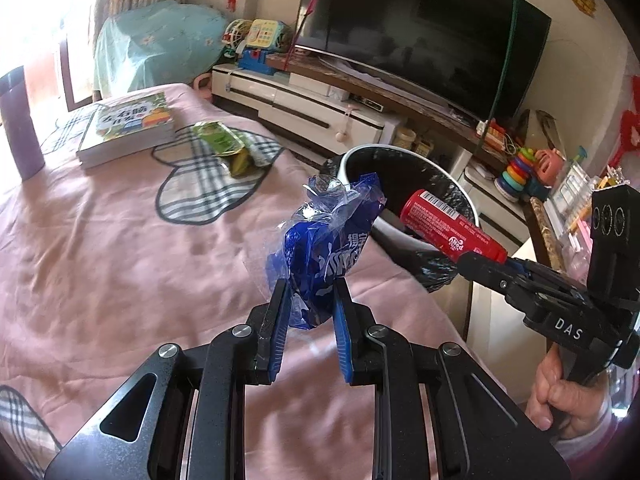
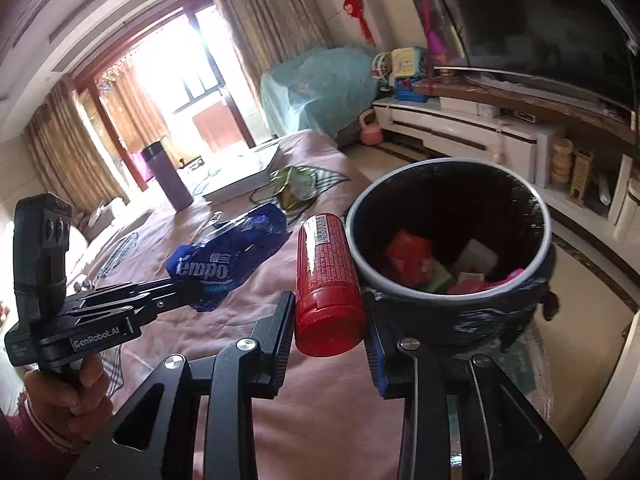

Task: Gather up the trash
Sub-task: 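Carry the blue bag and red can over the black bin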

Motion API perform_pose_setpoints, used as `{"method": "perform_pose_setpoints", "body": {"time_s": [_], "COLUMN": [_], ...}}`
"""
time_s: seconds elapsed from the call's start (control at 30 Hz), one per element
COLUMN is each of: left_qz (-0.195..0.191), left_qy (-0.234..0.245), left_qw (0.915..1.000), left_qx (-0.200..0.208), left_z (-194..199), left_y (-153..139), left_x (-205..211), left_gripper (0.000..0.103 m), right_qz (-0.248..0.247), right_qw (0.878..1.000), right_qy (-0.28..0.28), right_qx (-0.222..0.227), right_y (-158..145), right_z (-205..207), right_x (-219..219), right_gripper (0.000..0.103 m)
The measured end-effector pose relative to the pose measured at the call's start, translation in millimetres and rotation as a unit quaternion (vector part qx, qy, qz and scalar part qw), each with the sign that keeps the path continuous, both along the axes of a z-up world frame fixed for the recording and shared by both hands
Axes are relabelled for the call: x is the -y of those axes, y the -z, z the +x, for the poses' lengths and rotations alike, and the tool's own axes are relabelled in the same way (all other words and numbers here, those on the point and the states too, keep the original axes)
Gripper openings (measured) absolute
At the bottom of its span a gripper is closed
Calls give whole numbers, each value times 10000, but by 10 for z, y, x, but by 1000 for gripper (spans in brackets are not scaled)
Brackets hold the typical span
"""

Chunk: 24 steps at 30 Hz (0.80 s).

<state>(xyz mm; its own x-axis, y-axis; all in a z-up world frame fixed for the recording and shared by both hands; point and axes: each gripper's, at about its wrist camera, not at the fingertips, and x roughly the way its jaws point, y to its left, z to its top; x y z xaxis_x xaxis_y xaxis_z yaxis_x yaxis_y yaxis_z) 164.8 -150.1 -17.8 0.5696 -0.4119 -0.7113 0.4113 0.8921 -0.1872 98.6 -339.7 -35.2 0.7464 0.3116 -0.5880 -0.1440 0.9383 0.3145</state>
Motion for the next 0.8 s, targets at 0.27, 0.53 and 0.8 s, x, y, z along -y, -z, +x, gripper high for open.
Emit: {"method": "perform_pose_setpoints", "body": {"time_s": [0.27, 0.53, 0.8], "left_qz": [45, 117, 208], "left_qy": [134, 263, 411], "left_qw": [9999, 9996, 9989], "left_qx": [59, 69, 90], "left_z": [-2, 34, 76], "left_y": [-64, -81, -93], "left_x": [181, 343, 519], "left_gripper": [20, 20, 20], "right_qz": [-10, -64, -39], "right_qw": [9998, 9994, 9990], "right_qy": [206, 308, 437], "right_qx": [84, 119, 101], "right_y": [-55, -99, -94], "right_z": [-25, -6, 29], "right_x": [189, 301, 462], "right_gripper": [33, 33, 33]}}
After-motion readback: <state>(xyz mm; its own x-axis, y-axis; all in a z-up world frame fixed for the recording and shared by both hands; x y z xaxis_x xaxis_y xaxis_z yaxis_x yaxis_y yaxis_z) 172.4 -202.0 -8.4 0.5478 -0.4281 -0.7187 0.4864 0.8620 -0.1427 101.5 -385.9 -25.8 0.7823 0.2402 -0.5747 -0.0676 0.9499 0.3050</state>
